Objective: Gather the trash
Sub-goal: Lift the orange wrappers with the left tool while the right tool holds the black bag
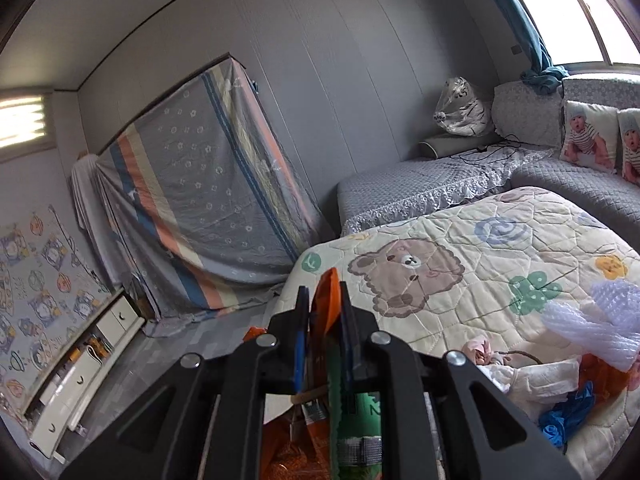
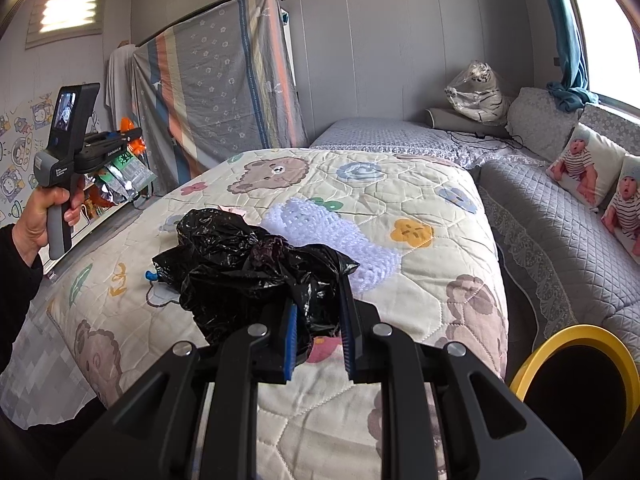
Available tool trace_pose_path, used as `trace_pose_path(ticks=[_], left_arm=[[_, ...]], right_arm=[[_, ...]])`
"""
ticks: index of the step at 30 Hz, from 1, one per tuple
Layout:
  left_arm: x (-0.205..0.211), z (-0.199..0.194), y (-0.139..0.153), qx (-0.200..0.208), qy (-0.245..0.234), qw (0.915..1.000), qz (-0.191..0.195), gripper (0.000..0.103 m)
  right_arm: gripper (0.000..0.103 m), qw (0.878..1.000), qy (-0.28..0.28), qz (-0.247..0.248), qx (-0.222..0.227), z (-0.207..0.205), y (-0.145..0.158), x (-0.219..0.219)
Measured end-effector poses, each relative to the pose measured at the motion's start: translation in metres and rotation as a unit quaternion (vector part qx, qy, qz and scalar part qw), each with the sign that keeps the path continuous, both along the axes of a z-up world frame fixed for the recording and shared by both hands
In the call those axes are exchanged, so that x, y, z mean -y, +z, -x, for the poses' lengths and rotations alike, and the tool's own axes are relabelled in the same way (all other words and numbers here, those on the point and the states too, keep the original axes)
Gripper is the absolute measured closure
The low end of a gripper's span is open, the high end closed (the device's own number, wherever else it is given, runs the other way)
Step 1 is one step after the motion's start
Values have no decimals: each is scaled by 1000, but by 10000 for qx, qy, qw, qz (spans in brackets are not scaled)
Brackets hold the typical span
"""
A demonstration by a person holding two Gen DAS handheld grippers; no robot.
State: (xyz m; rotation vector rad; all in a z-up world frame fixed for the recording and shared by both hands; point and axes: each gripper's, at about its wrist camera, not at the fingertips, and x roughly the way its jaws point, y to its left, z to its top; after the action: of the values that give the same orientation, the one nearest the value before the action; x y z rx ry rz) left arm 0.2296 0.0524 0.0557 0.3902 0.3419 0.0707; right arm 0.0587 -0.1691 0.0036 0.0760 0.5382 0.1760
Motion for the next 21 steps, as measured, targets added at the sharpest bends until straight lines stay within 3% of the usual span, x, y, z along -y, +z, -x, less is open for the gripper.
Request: trace_pose_path(ticks=[11, 15, 21], left_arm=[[52, 9, 18, 425, -284, 9961, -714, 90], [75, 17, 20, 655, -383, 9906, -1141, 90], [102, 25, 22, 829, -570, 9841, -1467, 90]], right_arm=[[86, 9998, -162, -94, 59, 10, -3, 18], [86, 9996, -243, -114, 81, 15, -3, 27], [86, 9991, -385, -162, 104, 20, -4, 36]])
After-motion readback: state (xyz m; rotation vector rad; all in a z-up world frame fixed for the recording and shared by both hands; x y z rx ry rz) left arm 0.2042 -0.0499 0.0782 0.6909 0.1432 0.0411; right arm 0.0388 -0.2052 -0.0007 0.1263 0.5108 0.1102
